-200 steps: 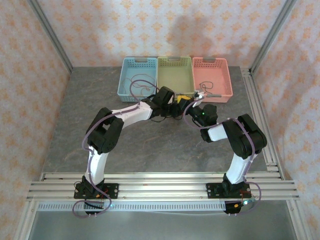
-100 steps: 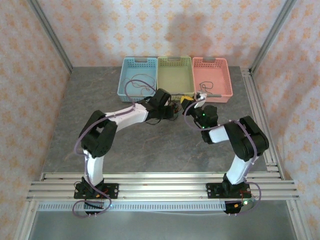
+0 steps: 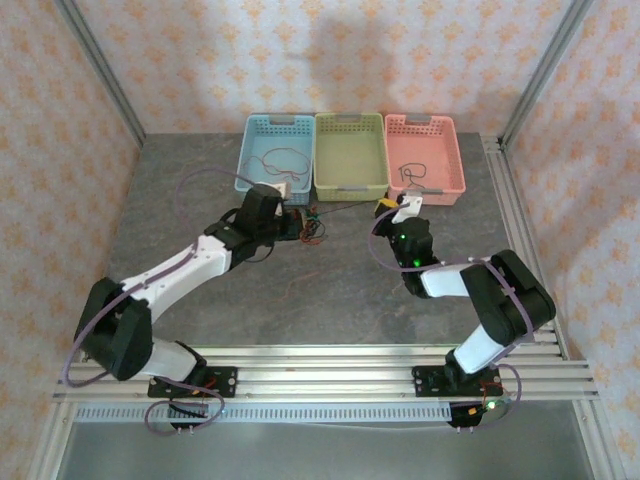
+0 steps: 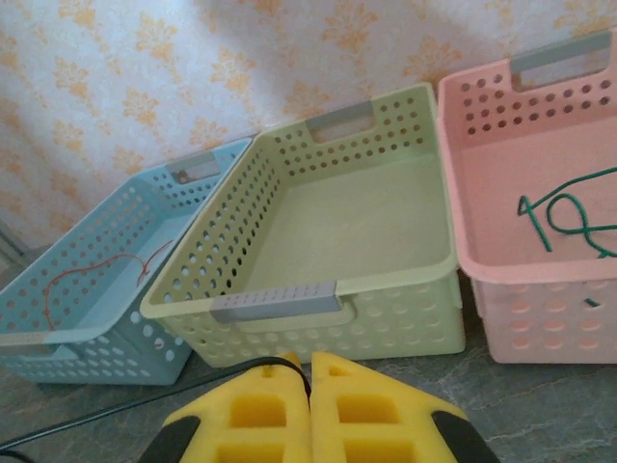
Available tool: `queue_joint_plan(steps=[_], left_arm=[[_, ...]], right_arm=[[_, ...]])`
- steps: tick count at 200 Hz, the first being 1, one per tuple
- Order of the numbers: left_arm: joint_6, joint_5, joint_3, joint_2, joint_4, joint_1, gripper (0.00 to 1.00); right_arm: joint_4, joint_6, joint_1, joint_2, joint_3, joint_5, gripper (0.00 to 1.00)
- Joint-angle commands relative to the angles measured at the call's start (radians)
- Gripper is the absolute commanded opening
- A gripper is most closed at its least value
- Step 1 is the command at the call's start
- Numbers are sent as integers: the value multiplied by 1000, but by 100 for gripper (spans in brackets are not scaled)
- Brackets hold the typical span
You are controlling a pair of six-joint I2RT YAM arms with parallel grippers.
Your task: Untangle the cables
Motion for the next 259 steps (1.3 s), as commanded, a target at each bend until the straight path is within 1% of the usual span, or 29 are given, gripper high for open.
queue_joint_plan(steps=[1, 16, 28, 36, 60, 71, 84, 93, 99, 110, 144, 159, 170, 177, 184, 197, 200, 211, 217, 225, 236, 249, 259], left_arm=[[26, -131, -63, -73, -171, 88, 0], [23, -128, -85, -85, -171, 105, 0], [22, -100, -98, -78, -147, 111, 0], [21, -65, -102, -69, -127, 111, 0], [34, 106, -94, -28, -50, 108, 0], [34, 130, -82, -13, -41, 105, 0], [41, 156, -70, 0, -37, 100, 0], [47, 190, -64, 4, -23, 96, 0], [50, 214, -62, 5, -11, 91, 0], [77, 249, -57, 3, 7, 72, 0], [211, 255, -2, 8, 10, -6, 0], [252, 264, 37, 35, 9, -17, 0], [289, 283, 70, 60, 1, -23, 0], [317, 275, 88, 77, -7, -26, 0], [337, 243, 111, 105, -36, -27, 0], [363, 186, 178, 166, -142, -26, 0], [366, 175, 190, 181, -163, -26, 3], [356, 142, 215, 206, -223, -24, 21], [340, 119, 211, 205, -234, -21, 35], [319, 73, 199, 192, -244, -18, 53], [290, 20, 177, 169, -251, -6, 70], [243, -44, 178, 160, -299, 24, 80], [226, -61, 187, 157, -340, 41, 82]], right_arm=[[-38, 1, -72, -27, 0, 319, 0], [-32, 5, -72, -24, -2, 316, 0], [5, 10, -74, -13, -5, 253, 0], [30, 8, -76, -2, -3, 197, 0], [38, 23, -75, 36, 30, 38, 0], [4, 26, -74, 58, 61, -42, 14], [-38, 42, -75, 70, 93, -97, 37], [-35, 43, -74, 77, 99, -123, 44], [-22, 47, -75, 81, 98, -138, 46], [18, 52, -74, 92, 96, -191, 47], [130, 93, -66, 154, 127, -446, 46], [169, 96, -55, 172, 137, -511, 46], [188, 90, -47, 172, 134, -531, 46], [190, 84, -45, 167, 130, -526, 46], [181, 73, -44, 163, 126, -512, 46], [148, 54, -44, 146, 120, -472, 46], [141, 49, -44, 143, 120, -463, 46], [108, 37, -44, 132, 120, -431, 46], [86, 33, -44, 131, 122, -414, 46], [61, 27, -43, 125, 128, -399, 46], [42, 23, -44, 125, 134, -389, 46], [32, 22, -42, 125, 138, -385, 46], [30, 20, -40, 124, 138, -386, 46]])
